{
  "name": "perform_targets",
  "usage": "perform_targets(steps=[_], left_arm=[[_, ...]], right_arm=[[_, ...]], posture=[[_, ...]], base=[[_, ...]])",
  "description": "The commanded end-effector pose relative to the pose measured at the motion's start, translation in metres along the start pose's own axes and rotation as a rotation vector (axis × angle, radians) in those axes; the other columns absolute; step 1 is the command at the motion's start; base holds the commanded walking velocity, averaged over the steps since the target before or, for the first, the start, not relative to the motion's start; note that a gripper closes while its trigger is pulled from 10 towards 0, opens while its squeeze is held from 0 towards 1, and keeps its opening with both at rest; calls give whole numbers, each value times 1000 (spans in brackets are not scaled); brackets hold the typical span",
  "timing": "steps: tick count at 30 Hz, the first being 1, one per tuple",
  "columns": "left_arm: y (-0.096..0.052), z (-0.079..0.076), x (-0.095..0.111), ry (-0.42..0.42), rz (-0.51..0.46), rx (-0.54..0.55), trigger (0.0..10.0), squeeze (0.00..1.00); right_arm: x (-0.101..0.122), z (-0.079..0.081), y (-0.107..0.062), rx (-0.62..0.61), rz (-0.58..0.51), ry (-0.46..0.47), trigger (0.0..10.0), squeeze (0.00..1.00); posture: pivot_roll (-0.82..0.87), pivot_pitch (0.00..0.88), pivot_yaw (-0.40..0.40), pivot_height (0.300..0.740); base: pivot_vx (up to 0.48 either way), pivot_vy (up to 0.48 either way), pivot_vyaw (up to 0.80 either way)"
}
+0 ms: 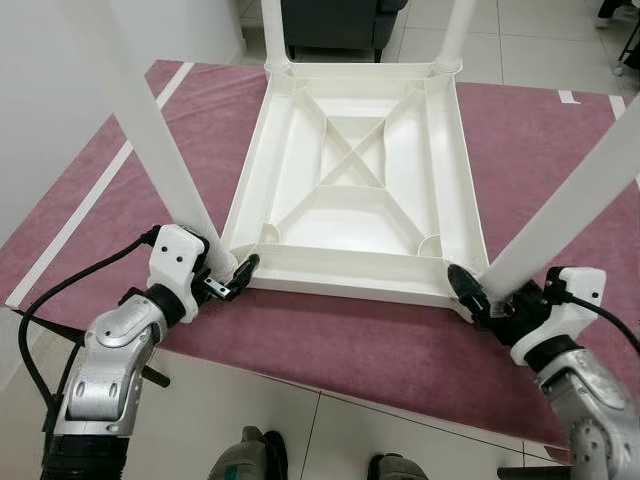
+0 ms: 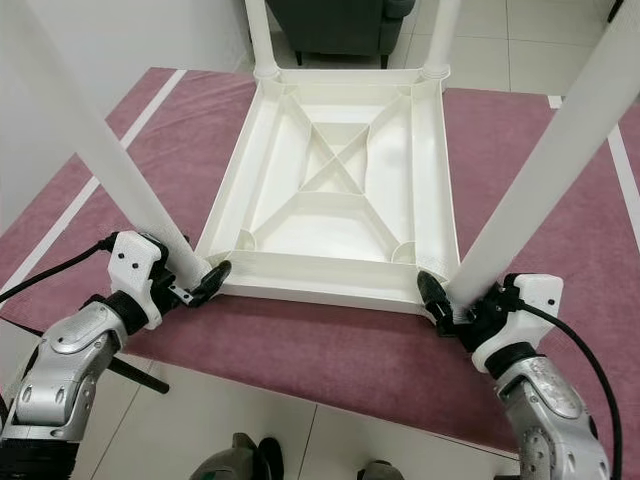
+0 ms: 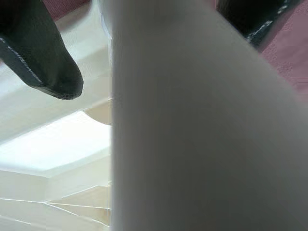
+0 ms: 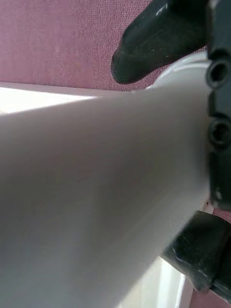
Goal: Building children table
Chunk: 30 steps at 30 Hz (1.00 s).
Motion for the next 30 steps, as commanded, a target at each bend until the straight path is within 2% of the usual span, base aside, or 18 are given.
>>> perform_targets(steps=[1, 4, 5, 6, 7, 9, 10, 12, 13, 20, 23, 24, 27, 30], left_arm=[[0, 11, -4, 9, 14, 97, 10000, 0], [1, 14, -5, 0, 14, 131, 10000, 0], [4, 17, -6, -14, 10, 177, 10000, 0], [4, 17, -6, -14, 10, 177, 10000, 0], [7, 19, -7, -42, 9, 220, 8078, 0], [7, 19, -7, -42, 9, 220, 8078, 0], [9, 22, -8, -62, 17, 266, 3569, 0], [9, 22, -8, -62, 17, 266, 3569, 0], [10, 24, -10, -78, 28, 293, 0, 0], [13, 26, -12, -102, 41, 312, 0, 0], [20, 25, -7, -129, 30, 311, 0, 0], [26, 20, -2, -140, 15, 287, 0, 0], [30, 16, 2, -146, 5, 269, 0, 0], [40, -8, 8, -115, -12, 142, 0, 0]], right_arm=[[-3, -1, 1, -31, -3, 0, 6706, 0], [-3, -2, 2, -49, -9, 3, 6745, 0], [-4, -4, 5, -84, -19, 12, 5843, 0], [-4, -4, 5, -84, -19, 12, 5843, 0], [-5, -5, 8, -121, -29, 23, 4431, 0], [-5, -5, 8, -121, -29, 23, 4431, 0], [-5, -6, 11, -164, -44, 34, 3412, 0], [-5, -6, 11, -164, -44, 34, 3412, 0], [-5, -8, 13, -207, -59, 45, 0, 0], [-3, -10, 16, -275, -90, 65, 0, 0], [9, -20, 16, -352, -141, 56, 0, 0], [21, -20, 16, -329, -174, 24, 0, 0], [29, -18, 16, -306, -196, -1, 0, 0], [48, -13, 9, -168, -210, -103, 0, 0]], posture=[[-85, 143, 137, 740], [-86, 141, 138, 740], [-87, 139, 138, 740], [-87, 139, 138, 740], [-89, 134, 141, 740], [-89, 134, 141, 740], [-91, 130, 143, 740], [-91, 130, 143, 740], [-94, 126, 146, 740], [-94, 119, 151, 740], [-97, 111, 159, 740], [-102, 109, 164, 740], [-102, 109, 164, 740], [-119, 108, 175, 740]], base=[[0, 0, 0], [0, 0, 0], [0, 0, 0], [0, 0, 0], [0, 0, 0], [0, 0, 0], [0, 0, 0], [0, 0, 0], [0, 0, 0], [0, 0, 0], [0, 0, 0], [0, 0, 0], [0, 0, 0], [0, 0, 0]])
Point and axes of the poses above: a point about 5 cm out from each wrist's last joint towards the gripper, its own y axis pointing out of the wrist towards the gripper, its own x axis along the axis of the wrist's last joint, z = x × y, the point moved 5 cm from there along y, pointing out of the wrist towards the gripper, and after that the axes turned 2 degrees about -y, right-handed, at the moved point
